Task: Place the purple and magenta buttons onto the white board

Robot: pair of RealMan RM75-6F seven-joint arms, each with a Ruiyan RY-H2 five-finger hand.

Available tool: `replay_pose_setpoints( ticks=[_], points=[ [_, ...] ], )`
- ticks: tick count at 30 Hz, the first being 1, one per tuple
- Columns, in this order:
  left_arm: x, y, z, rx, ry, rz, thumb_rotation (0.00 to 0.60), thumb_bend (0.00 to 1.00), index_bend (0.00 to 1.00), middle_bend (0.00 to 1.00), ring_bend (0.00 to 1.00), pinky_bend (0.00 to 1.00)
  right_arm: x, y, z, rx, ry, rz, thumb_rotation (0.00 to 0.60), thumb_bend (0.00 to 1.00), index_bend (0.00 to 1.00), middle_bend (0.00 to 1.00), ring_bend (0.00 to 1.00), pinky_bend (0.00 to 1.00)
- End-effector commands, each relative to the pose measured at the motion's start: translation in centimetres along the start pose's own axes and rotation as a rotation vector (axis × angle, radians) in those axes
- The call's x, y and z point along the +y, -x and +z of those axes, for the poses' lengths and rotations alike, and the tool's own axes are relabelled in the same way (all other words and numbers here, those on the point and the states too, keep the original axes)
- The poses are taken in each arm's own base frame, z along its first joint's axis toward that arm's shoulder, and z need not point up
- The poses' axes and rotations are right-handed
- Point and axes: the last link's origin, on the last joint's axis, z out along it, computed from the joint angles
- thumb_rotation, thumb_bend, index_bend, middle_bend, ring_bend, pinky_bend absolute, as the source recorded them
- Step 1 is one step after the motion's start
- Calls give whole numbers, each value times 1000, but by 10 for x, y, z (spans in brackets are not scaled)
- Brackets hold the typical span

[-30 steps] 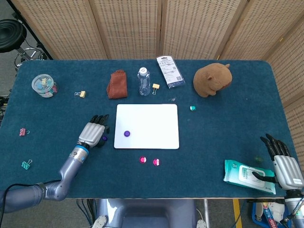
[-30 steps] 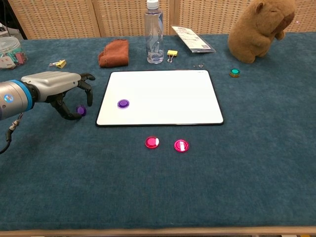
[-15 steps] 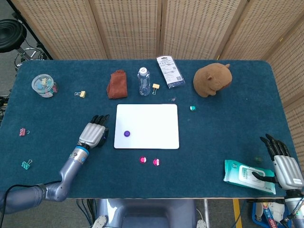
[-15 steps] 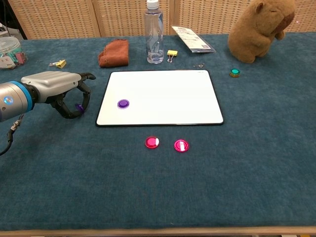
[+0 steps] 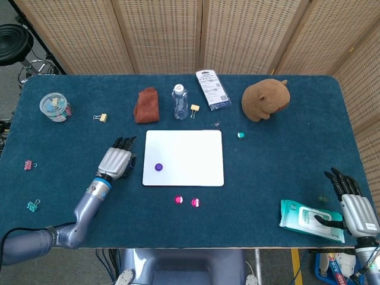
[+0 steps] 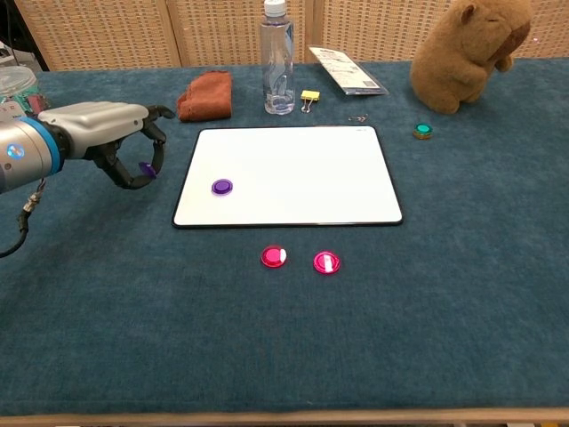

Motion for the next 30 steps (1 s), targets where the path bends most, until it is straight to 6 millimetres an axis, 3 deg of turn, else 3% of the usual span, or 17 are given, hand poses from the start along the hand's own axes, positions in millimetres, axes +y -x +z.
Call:
replay_pose_setpoints(
  ticks=[1,6,20,22,25,30],
  points=[
    [10,-16,11,3,10,0,600,498,664,0,0,0,0,0,1,-1,3,-1,600,0,0,0,0,0],
    [33,-38,41,-18,0,-1,600,503,664,0,0,0,4,-1,4,5,24,-1,600,0,0,0,0,0],
    [63,-27,68,-90,-51,2,600,499,648,0,0,0,10,-2,8,2,46,6,600,0,0,0,0,0],
    [63,-27,68,-88,-55,-1,600,488,559,0,0,0,11,-2,8,1,47,7,600,0,0,0,0,0],
    [63,-27,68,-86,-58,-8,600,475,265,0,0,0,10,-2,8,0,46,8,600,0,0,0,0,0],
    [63,-29,67,-87,-57,-39,600,473,42,0,0,0,10,-2,7,-1,44,10,600,0,0,0,0,0]
  ],
)
